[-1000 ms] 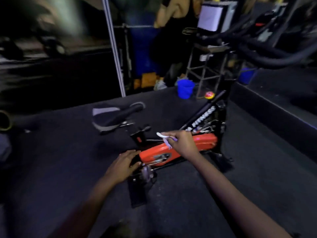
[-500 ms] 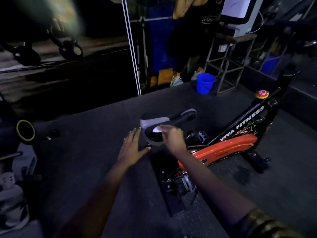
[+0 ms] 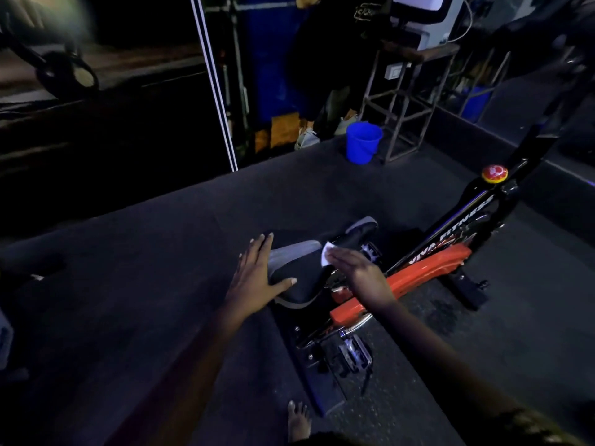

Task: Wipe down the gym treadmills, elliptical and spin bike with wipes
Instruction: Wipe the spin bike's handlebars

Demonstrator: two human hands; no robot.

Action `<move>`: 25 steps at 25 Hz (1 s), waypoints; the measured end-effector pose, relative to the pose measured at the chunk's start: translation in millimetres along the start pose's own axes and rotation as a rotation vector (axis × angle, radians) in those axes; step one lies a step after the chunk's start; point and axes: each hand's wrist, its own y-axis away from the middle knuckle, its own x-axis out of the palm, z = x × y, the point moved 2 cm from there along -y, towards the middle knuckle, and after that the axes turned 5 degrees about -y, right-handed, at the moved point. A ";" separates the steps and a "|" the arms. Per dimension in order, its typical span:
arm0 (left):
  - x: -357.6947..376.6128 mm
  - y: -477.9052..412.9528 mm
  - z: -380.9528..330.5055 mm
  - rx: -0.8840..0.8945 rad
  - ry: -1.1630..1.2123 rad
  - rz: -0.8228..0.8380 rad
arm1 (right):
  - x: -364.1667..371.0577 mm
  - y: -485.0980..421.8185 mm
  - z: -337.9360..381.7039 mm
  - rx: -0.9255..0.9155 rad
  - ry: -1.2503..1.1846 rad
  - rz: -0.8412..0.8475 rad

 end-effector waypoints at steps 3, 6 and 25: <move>4.7 -12.7 10.7 -0.032 -0.007 0.030 | -4.9 -22.7 1.1 0.121 -0.010 -0.126; 10.2 -15.1 21.1 -0.058 0.075 0.063 | 27.7 -51.7 52.4 0.028 -0.151 -0.035; -10.2 -52.7 31.6 0.275 0.231 0.080 | 45.2 -83.0 46.6 0.368 -0.046 0.137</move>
